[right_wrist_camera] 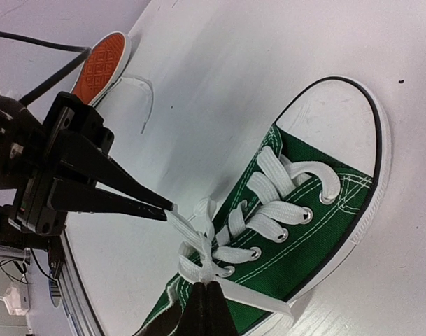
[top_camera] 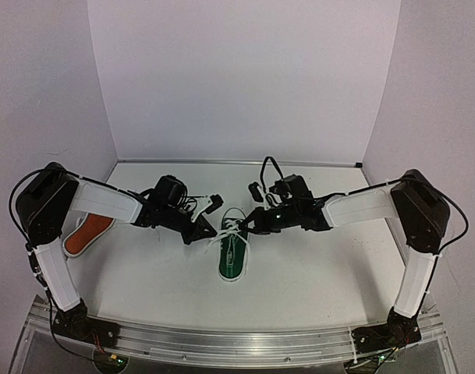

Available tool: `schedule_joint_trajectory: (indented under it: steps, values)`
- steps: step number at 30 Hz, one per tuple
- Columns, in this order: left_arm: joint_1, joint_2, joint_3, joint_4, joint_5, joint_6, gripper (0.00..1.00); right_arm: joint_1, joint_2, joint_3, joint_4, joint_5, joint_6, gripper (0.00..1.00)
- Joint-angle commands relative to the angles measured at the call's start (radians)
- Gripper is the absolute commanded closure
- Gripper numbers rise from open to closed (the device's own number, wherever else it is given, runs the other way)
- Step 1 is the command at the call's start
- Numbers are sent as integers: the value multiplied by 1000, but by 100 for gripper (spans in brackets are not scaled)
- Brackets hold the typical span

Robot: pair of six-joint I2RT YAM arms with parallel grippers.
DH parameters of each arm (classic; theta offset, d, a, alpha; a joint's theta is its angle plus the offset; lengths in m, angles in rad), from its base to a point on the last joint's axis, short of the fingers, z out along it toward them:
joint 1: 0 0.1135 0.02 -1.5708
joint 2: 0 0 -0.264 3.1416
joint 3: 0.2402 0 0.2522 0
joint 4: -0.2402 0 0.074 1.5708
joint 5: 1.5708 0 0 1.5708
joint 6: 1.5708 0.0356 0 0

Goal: Tie the shoes

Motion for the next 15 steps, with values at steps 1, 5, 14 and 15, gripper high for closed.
schedule_joint_trajectory:
  steps: [1, 5, 14, 15]
  values:
    - [-5, -110, -5, 26, -38, 32, 83, 2, -24, 5, 67, -48, 17, 100]
    - [-27, -176, -8, 20, -79, 75, 66, 2, -14, 11, 70, -63, 19, 100]
    - [-143, -170, 59, -78, -177, 281, 67, 2, 16, 24, 65, -47, 38, 100]
    - [-152, -158, 75, -90, -181, 299, 68, 2, 19, 25, 63, -43, 42, 100]
